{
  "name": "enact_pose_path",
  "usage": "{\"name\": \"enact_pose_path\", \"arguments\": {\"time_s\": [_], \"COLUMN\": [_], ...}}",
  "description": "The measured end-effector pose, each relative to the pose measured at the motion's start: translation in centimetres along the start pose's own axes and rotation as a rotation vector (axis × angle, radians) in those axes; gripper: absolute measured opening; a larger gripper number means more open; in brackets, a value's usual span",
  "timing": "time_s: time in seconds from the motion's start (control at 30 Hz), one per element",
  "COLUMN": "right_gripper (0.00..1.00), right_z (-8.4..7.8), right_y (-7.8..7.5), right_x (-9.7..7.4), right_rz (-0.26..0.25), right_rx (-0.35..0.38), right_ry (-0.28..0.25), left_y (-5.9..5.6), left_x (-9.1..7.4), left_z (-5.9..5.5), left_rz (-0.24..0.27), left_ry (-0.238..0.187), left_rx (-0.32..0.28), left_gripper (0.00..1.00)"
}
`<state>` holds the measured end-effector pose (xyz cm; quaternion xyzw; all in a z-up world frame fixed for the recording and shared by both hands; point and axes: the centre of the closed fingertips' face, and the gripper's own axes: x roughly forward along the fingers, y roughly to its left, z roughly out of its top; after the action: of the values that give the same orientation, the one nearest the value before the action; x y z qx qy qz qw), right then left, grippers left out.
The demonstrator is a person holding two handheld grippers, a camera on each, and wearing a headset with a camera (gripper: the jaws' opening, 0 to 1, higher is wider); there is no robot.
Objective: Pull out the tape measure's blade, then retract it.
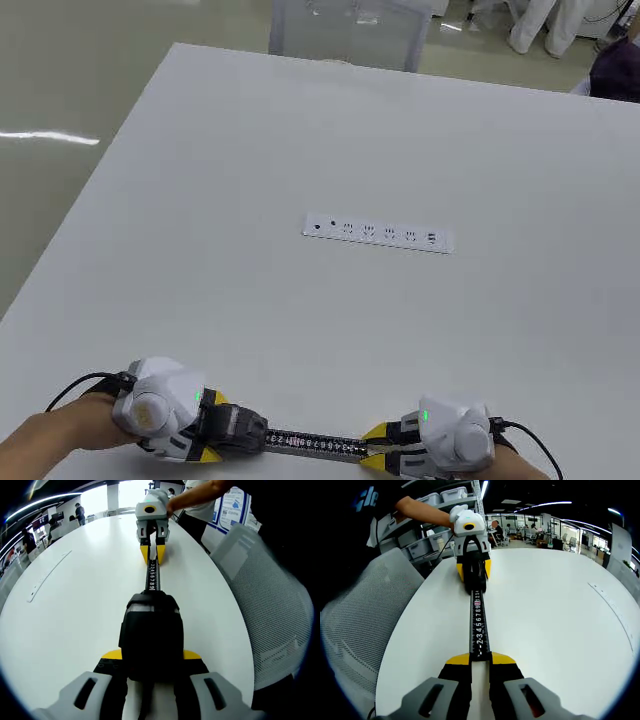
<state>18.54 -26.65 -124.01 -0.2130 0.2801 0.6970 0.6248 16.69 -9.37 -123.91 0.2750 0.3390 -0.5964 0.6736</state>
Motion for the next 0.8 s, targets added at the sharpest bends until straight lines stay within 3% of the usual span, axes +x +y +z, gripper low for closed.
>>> {"name": "enact_pose_path", "arguments": {"time_s": [0.8], "right_gripper": [0.1], "right_z": [-1.1], "right_y": [0.1], "right_x": [-1.3], "right_rz": [-0.006], "right_rx": [0.014], "right_ry": [-0.001], "left_y": [0.0], "left_x": [0.0], "left_z": [-0.1], "left_rz": [-0.007], "left_ry": [0.014], "left_rx": [0.002], "left_gripper": [0.32]}}
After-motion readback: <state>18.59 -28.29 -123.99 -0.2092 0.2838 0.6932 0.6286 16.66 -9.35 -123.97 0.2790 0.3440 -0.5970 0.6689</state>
